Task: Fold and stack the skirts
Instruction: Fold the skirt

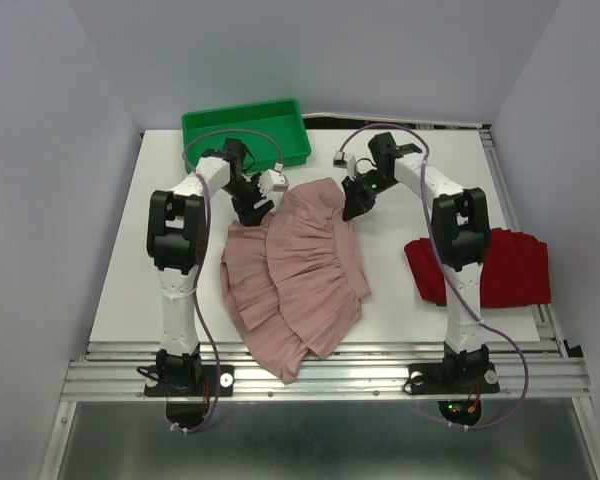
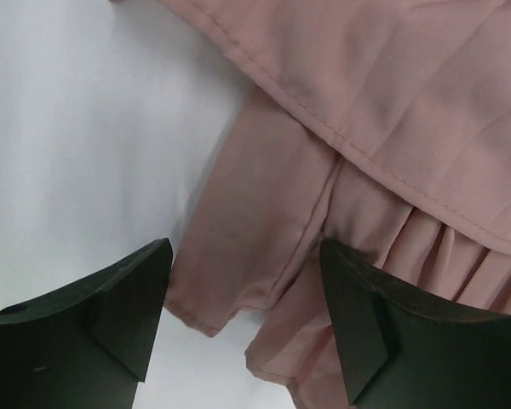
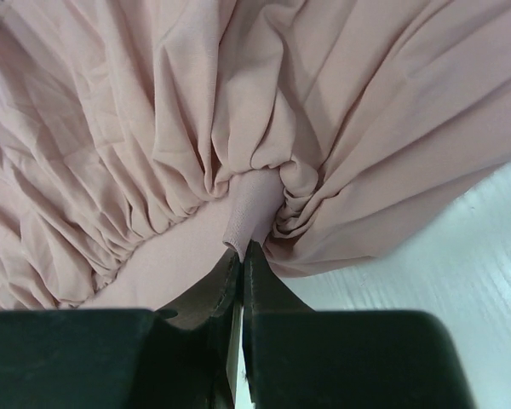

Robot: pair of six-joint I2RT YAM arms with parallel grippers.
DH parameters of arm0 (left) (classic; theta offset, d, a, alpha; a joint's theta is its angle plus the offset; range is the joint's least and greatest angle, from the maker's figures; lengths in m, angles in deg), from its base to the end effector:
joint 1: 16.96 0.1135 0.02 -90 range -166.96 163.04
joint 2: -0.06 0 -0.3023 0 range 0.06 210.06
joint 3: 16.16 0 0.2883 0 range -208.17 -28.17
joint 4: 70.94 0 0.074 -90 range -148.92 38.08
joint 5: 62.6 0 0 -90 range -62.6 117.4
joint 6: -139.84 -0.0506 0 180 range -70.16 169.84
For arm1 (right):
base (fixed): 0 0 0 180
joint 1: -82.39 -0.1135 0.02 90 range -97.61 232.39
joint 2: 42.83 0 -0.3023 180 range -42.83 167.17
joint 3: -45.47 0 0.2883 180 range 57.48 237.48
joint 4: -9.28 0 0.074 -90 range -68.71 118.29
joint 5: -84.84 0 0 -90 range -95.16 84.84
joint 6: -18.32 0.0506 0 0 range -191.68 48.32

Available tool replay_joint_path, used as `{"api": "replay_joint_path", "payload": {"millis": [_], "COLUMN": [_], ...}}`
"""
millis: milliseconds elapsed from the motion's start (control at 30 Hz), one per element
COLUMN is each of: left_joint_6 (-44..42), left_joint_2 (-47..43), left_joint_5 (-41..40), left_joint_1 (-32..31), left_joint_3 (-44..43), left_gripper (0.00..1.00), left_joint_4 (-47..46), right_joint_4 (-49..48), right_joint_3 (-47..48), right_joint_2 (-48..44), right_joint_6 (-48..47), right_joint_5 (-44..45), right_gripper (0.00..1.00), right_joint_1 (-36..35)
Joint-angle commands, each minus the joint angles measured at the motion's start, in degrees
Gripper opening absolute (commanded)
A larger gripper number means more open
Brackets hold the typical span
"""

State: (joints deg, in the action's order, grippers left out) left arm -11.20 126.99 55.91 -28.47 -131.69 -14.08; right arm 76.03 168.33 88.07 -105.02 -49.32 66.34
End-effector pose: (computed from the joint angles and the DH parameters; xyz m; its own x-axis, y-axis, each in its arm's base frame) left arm 0.5127 -0.1290 0.1881 -0.1357 0.8123 -0.5673 0.9652 0.2377 0.1094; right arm 0.5018 0.1811 0.1952 -0.5692 -0.5740 -0.5887 -0.8221 0.3871 0.4174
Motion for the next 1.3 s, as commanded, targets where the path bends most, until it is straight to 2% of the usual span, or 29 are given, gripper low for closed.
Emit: {"api": "replay_joint_path", "payload": {"millis": [0,67,100,200,233,267,300,433,533,667,767,833,1000,1100,1267], "left_joint_6": [-2.51,-1.72,-1.37,2.31,3.19,4.33,5.22,8.12,9.26,10.32,10.15,9.97,9.27,8.83,9.26], "left_joint_2": [-2.47,-4.05,-4.59,-5.65,-5.65,-5.47,-4.77,-1.87,-1.60,-4.58,-10.20,-16.52,-32.06,-38.57,-45.63], "left_joint_5": [1.46,0.32,0.05,-2.67,-3.46,-4.25,-5.21,-7.41,-8.73,-9.96,-10.32,-10.58,-12.07,-12.34,-12.52], "left_joint_1": [0.08,0.08,0.26,0.78,1.22,1.57,1.92,2.98,2.98,2.98,2.89,2.89,2.89,2.46,0.18], "left_joint_3": [3.32,6.74,7.19,6.76,4.76,3.34,1.50,-12.80,-18.18,-17.51,-10.23,-1.89,14.82,25.18,36.53], "left_gripper": [0.77,0.64,0.54,0.34,0.25,0.04,0.00,0.00,0.00,0.00,0.00,0.00,0.00,0.00,0.00], "left_joint_4": [3.68,2.19,1.66,-1.06,-1.50,-2.12,-2.30,-0.37,-0.54,-1.86,-4.31,-7.39,-13.71,-14.34,-15.04], "right_joint_4": [-4.38,-4.64,-4.90,-8.23,-9.46,-10.96,-13.67,-18.78,-21.94,-22.84,-23.01,-24.24,-28.37,-28.29,-28.90], "right_joint_3": [-1.86,-2.82,-3.18,-4.58,-5.11,-6.16,-6.52,-7.22,-8.36,-9.16,-10.65,-12.32,-21.89,-27.41,-36.65], "right_joint_2": [-5.29,-5.64,-5.91,-7.05,-7.49,-7.84,-8.10,-10.12,-11.71,-14.16,-15.40,-17.50,-22.69,-25.33,-29.37], "right_joint_6": [-2.87,-3.83,-4.01,-3.23,-2.52,-0.86,0.20,3.98,4.60,2.59,-0.05,-0.67,-3.83,-7.95,-16.03], "right_joint_5": [-4.00,-4.70,-4.79,-4.27,-3.83,-3.48,-3.39,-2.69,-2.33,-3.03,-3.65,-4.18,-6.11,-5.67,-2.87], "right_gripper": [0.01,0.01,0.01,0.01,0.01,0.01,0.01,0.01,0.01,0.01,0.01,0.01,0.01,0.01,0.01], "right_joint_1": [0.15,0.15,0.15,0.15,0.15,0.15,0.67,1.90,3.13,4.28,4.28,4.28,4.28,3.75,1.73]}}
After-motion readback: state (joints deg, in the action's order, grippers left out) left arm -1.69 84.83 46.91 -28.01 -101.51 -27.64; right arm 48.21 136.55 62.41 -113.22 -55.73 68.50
